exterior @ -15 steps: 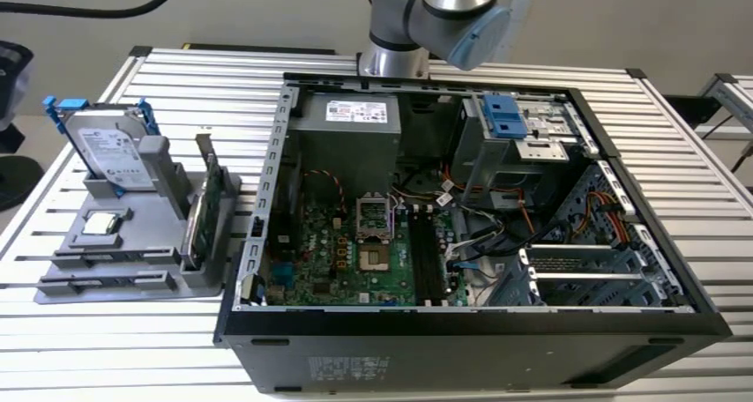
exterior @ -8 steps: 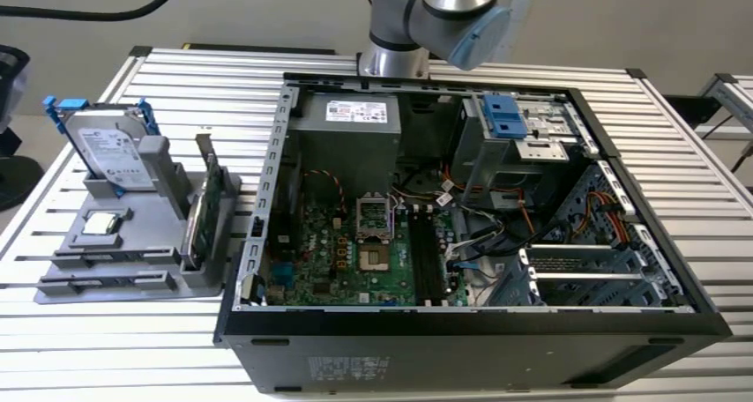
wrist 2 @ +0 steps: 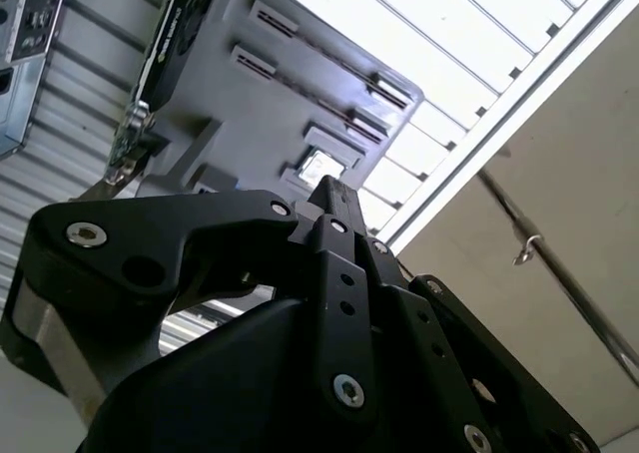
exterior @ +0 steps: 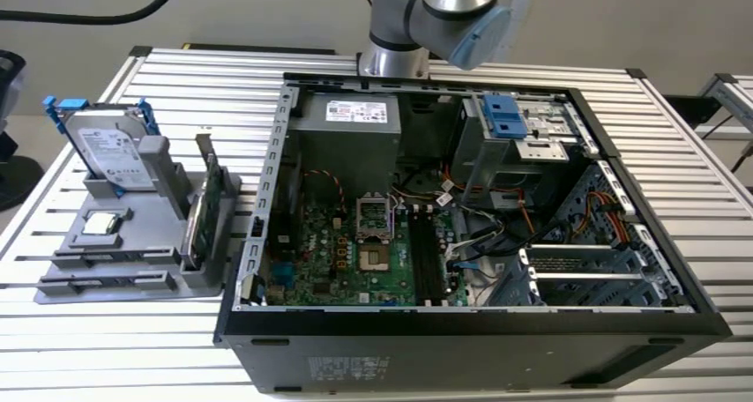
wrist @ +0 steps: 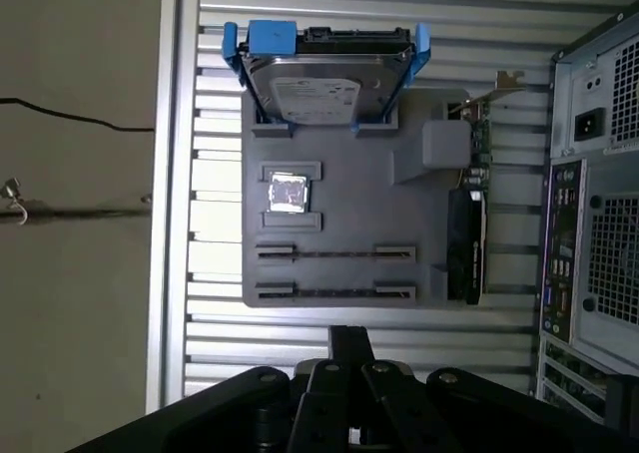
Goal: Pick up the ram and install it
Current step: 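Pick up the ram and move it above insertion slot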
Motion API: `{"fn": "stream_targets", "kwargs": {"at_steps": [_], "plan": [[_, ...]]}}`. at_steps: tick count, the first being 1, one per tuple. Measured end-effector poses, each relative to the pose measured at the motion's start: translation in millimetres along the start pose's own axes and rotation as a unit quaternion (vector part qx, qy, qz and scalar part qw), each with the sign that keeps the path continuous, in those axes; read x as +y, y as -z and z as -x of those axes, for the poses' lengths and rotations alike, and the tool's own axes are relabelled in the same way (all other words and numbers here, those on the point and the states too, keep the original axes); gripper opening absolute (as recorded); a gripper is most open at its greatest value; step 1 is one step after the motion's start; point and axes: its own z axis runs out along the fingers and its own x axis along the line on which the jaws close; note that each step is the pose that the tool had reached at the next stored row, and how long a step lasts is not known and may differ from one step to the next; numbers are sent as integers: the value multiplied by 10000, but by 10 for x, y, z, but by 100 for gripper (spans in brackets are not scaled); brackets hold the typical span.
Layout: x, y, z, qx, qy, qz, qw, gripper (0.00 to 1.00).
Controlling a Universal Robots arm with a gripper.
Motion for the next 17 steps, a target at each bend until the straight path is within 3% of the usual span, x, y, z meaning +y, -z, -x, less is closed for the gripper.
{"fn": "stream_targets", "kwargs": {"at_steps": [11, 17], "plan": [[-82, 4, -3, 2, 44, 1, 10000, 0], [-80, 4, -2, 3, 47, 1, 10000, 0]]}}
